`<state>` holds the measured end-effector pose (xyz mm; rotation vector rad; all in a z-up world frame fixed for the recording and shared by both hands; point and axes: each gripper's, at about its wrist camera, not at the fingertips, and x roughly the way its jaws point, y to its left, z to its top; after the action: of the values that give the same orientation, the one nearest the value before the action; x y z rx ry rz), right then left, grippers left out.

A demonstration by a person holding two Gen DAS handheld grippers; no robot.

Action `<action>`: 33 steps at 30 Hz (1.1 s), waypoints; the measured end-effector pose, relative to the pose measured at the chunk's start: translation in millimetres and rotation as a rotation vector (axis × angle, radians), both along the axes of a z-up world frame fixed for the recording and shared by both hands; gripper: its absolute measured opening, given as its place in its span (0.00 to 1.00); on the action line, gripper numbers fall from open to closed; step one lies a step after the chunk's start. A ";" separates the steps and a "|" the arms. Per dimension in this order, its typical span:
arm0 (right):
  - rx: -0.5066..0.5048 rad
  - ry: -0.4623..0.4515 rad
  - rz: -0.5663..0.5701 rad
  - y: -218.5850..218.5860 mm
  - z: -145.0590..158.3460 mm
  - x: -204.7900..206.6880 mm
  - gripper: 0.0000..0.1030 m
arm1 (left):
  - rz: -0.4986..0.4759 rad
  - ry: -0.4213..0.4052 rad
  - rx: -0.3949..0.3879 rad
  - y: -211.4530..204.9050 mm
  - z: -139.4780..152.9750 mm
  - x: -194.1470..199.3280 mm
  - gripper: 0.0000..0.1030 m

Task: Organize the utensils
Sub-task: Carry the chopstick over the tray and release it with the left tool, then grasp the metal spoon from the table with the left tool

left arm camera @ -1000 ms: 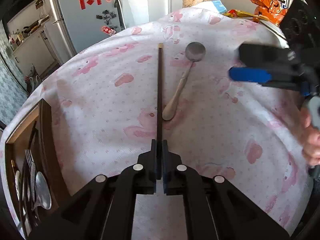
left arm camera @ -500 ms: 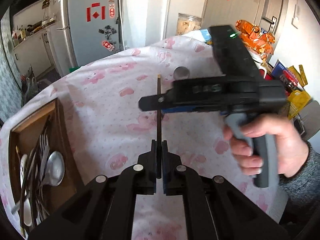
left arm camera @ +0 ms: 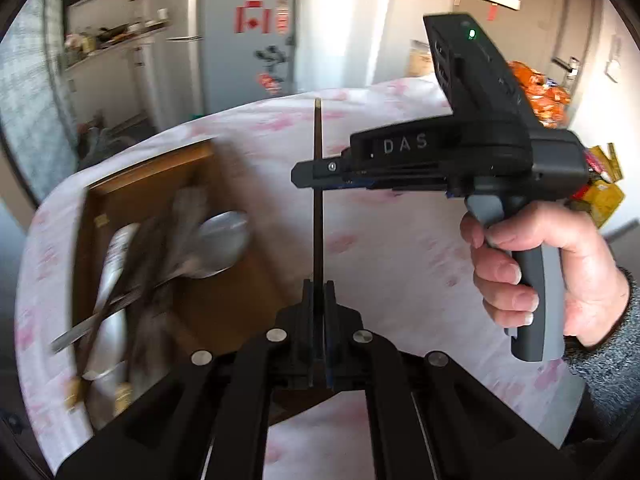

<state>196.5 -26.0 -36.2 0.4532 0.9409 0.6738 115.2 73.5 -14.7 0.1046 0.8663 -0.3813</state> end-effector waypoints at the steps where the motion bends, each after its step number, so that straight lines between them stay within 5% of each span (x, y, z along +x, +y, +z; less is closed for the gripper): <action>1: -0.003 -0.004 0.019 16.2 1.4 0.0 0.17 | 0.022 -0.005 0.018 7.7 0.9 -3.2 0.05; 9: -0.050 -0.034 0.104 96.1 12.7 -3.0 0.20 | 0.168 -0.012 0.085 58.9 -1.4 -12.7 0.05; 12: -0.052 -0.034 0.130 100.5 17.7 -11.1 0.55 | 0.207 -0.015 0.114 67.6 -5.4 -7.8 0.05; 15: -0.065 -0.079 0.145 87.5 27.2 -24.2 0.62 | 0.212 0.005 0.113 70.8 -9.7 -3.2 0.06; 16: -0.073 -0.097 0.150 77.1 30.6 -28.9 0.62 | 0.218 0.004 0.133 68.5 -10.0 -3.3 0.10; 19: -0.067 -0.117 0.126 38.6 37.7 -35.6 0.62 | 0.217 -0.037 0.171 60.2 -2.2 -11.2 0.64; 27: -0.021 -0.184 -0.005 -88.4 59.7 -54.8 0.69 | 0.132 -0.139 0.145 9.1 44.2 -27.9 0.73; 33: -0.014 -0.089 -0.226 -193.3 29.4 -40.5 0.69 | -0.042 -0.122 0.183 -84.4 26.6 9.8 0.73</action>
<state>156.1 -219.3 -6.8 0.5044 0.7957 0.4784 125.0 -10.9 11.9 0.3123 0.7779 -0.3307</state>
